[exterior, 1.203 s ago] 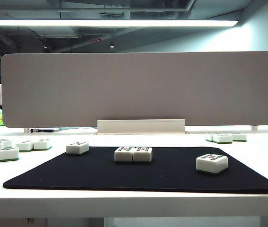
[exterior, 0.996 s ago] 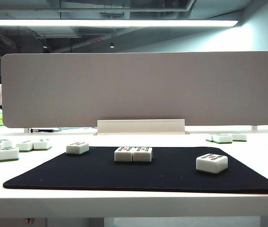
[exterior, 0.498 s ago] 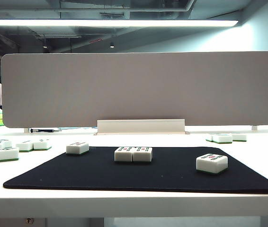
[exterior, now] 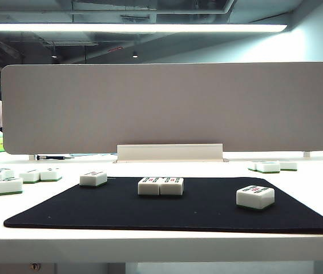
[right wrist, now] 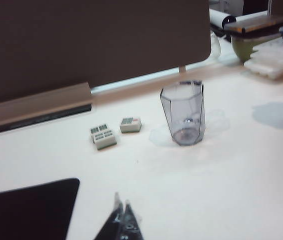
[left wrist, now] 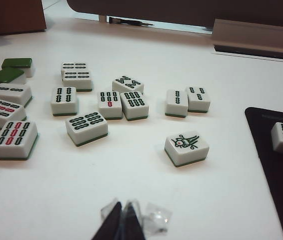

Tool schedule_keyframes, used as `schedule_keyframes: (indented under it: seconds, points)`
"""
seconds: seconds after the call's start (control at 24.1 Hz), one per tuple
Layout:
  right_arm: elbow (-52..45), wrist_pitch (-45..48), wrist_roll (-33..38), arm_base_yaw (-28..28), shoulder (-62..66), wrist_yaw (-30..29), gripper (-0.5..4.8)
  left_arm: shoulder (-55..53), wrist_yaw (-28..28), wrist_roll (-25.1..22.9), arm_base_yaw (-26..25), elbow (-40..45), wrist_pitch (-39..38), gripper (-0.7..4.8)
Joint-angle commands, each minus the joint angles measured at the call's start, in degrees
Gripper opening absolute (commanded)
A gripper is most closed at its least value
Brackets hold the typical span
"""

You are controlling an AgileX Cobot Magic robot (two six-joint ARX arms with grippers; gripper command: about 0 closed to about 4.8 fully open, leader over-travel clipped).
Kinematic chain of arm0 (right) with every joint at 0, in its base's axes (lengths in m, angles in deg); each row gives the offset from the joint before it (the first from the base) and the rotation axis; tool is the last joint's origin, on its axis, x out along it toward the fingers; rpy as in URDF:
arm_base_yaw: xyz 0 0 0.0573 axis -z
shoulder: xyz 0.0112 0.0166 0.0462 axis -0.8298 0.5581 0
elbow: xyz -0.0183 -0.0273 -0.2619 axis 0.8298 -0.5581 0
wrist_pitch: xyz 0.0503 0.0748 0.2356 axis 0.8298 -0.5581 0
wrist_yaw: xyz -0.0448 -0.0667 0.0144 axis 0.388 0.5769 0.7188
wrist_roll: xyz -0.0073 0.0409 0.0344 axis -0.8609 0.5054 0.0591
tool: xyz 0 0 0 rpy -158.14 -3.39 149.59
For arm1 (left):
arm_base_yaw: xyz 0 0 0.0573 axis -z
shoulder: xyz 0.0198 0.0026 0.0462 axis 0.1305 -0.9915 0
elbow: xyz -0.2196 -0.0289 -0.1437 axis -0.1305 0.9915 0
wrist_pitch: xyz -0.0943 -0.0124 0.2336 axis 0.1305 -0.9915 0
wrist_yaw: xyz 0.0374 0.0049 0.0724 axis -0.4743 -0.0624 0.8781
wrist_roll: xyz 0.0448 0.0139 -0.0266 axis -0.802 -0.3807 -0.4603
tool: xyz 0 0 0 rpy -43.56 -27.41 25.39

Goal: Arrange four mahjong tiles into a neat stack, creating two layers of paired tiles.

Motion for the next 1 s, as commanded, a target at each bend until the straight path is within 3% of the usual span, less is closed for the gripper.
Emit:
schedule_keyframes:
  seconds: [0.04, 0.25, 0.54, 1.0]
  points:
    - [4.72, -4.28, -0.15, -0.07, -0.46, -0.13, -0.01, -0.02, -0.22, 0.02, -0.04, -0.02, -0.7, -0.06]
    - [12.72, -13.03, -0.17, -0.07, -0.46, -2.8, -0.01, 0.0, -0.22, 0.04, -0.04, -0.02, -0.68, -0.06]
    - [26.95, -30.93, -0.17, -0.07, -0.44, -15.98, -0.01, 0.0, -0.22, 0.04, -0.04, -0.02, -0.66, -0.06]
    - [38.42, -48.76, -0.17, -0.07, -0.42, -30.64, -0.01, 0.0, -0.42, 1.81, -0.04, -0.09, -0.63, -0.05]
